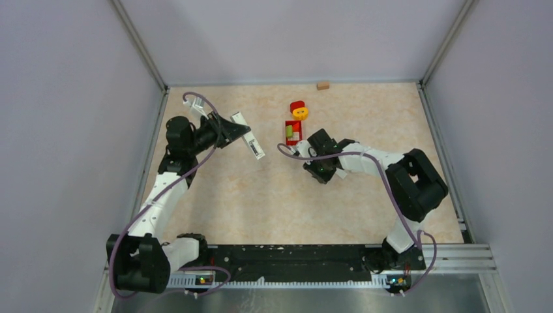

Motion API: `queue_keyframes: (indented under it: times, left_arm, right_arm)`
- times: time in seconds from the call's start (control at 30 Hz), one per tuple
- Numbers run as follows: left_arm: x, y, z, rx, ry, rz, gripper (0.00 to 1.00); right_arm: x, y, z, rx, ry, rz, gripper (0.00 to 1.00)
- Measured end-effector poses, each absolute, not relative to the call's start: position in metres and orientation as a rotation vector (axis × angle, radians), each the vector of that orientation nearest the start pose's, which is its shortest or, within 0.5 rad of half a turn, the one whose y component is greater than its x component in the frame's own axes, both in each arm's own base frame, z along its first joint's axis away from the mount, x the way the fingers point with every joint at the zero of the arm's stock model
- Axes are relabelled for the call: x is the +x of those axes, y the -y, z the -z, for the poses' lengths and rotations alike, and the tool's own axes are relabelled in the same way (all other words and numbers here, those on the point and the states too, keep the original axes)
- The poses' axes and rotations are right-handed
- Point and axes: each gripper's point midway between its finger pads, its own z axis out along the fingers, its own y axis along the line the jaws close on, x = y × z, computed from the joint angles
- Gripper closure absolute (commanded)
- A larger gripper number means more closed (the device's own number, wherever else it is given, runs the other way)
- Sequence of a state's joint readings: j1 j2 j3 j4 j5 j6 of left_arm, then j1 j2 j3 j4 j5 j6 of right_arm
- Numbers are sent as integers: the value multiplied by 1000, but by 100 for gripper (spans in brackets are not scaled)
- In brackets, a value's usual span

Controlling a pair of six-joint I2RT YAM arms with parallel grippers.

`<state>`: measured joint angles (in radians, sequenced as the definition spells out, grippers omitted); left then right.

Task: Load the batteries into the remote control

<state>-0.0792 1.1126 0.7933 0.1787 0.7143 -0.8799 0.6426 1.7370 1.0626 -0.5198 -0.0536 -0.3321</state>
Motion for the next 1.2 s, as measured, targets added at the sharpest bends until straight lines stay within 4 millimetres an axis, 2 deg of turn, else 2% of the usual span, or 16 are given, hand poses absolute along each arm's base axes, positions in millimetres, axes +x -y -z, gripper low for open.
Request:
queue_keyframes:
  times: [0.13,0.3,0.33,0.47,0.53,0.73,0.8,0.83,0.9,1.0,1.13,1.2]
  left_arm:
    - [323,165,-278,-161,-1853,1296,100]
    - [323,165,-278,-161,-1853,1296,100]
    - [323,165,-278,-161,-1853,1296,100]
    - [322,165,-278,-160,-1853,1297,100]
    - [322,166,-278,-159,-1854,1298,100]
    - [322,166,-277,-171,-1859,1309,100]
    - [321,167,-275,-179,-1857,1326,100]
    - [321,168,-274,-182,-1855,1335,100]
    - [321,172,-269,-196,-1858,1369,100]
    - [321,182,-256,-231,-1892,1418,100]
    - [318,204,-239,-253,-1949,1491,100]
    - [316,213,-233,-263,-1967,1526,100]
  right_arm:
    - [282,-206,-21,-1299,-2447,-158,67]
    - [289,-212,-21,-1283,-2448,-163,67]
    - [290,-213,-21,-1281,-2446,-164,68]
    - [293,-217,-21,-1278,-2439,-175,91]
    - [293,-217,-21,-1273,-2441,-177,98]
    - [295,-217,-24,-1207,-2456,-165,100]
    - [296,-219,-34,-1158,-2452,-179,100]
    - [297,-220,-42,-1126,-2442,-192,100]
    - [299,-227,-71,-1031,-2392,-242,100]
    - [302,-239,-129,-852,-2280,-358,100]
    - [295,-258,-198,-671,-2150,-548,100]
    - [288,-269,-222,-625,-2109,-627,100]
